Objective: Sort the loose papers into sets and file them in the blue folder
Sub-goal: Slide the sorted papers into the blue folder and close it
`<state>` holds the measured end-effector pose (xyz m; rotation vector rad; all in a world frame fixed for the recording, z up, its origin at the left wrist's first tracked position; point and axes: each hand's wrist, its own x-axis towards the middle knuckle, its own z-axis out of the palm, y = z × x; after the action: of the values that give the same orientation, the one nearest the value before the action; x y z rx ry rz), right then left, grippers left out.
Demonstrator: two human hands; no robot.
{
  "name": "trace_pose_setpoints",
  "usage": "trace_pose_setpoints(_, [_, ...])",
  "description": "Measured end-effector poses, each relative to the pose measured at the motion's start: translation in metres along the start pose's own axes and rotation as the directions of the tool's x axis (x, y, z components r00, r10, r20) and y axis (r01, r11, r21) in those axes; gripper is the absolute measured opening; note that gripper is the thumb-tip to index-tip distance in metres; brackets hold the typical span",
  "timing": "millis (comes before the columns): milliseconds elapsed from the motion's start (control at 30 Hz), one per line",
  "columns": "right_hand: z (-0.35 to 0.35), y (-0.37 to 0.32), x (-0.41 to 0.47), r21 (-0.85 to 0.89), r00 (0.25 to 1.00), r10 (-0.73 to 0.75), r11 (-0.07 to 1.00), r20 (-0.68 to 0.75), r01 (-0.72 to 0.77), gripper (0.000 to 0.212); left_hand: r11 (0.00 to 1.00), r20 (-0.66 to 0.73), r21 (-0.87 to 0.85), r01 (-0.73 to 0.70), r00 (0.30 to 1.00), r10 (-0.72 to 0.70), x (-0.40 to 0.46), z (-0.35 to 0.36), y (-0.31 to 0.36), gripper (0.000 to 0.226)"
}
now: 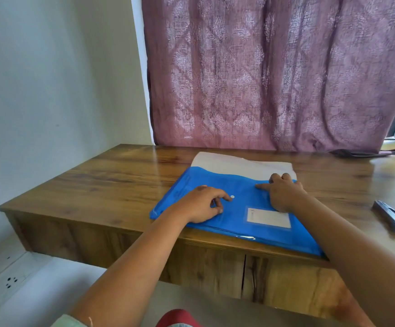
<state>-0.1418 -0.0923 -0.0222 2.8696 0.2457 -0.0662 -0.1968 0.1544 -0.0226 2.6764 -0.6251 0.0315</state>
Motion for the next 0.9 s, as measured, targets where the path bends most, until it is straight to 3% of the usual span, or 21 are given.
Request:
trace_pose_setpoints(100, [0.006, 0.017, 0.013, 0.138, 0.999, -0.045, 0.99, 0.018, 0.042, 0.065, 0.999, 0.021, -0.04, -0.03, 0.999, 0.031, 0.012, 0.003, 0.008, 0.032])
trace_pose_setpoints(233, [0.007, 0.041, 0.019, 0.305, 0.995, -0.098, 0.948, -0.003, 0.095, 0.07, 0.981, 0.17, 0.16, 0.113, 0.976, -0.14, 0.031, -0.006, 0.01, 0.081])
trace_pose_setpoints(300, [0.007, 0.053, 0.024, 0.325, 0.995, -0.099, 0.942, 0.02, 0.087, 0.072, 0.952, 0.252, 0.278, 0.129, 0.947, -0.202, 0.045, -0.011, 0.014, 0.091])
trace_pose_setpoints(400, [-0.006, 0.052, 0.036, 0.28, 0.995, -0.092, 0.957, 0.025, 0.081, 0.058, 0.959, 0.234, 0.256, 0.121, 0.955, -0.183, 0.073, -0.015, 0.02, 0.085])
trace_pose_setpoints(500, [-0.022, 0.034, 0.05, 0.249, 0.991, -0.098, 0.961, -0.091, 0.118, 0.04, 0.956, 0.182, 0.259, 0.136, 0.965, -0.187, 0.091, -0.006, 0.011, 0.072])
trace_pose_setpoints(667, [-0.024, 0.017, 0.09, 0.309, 0.969, -0.148, 0.929, -0.197, 0.205, 0.031, 0.988, 0.169, 0.134, 0.075, 0.981, -0.098, 0.092, 0.01, -0.025, 0.062])
trace_pose_setpoints(800, [-0.028, 0.016, 0.127, 0.386, 0.969, -0.086, 0.906, -0.23, 0.172, 0.035, 0.991, 0.236, 0.13, 0.017, 0.971, -0.048, 0.104, 0.002, -0.04, 0.066])
trace_pose_setpoints(900, [-0.034, 0.014, 0.153, 0.381, 0.983, 0.013, 0.923, -0.182, 0.058, 0.045, 0.997, 0.237, 0.073, 0.01, 0.971, -0.027, 0.112, -0.001, -0.046, 0.067])
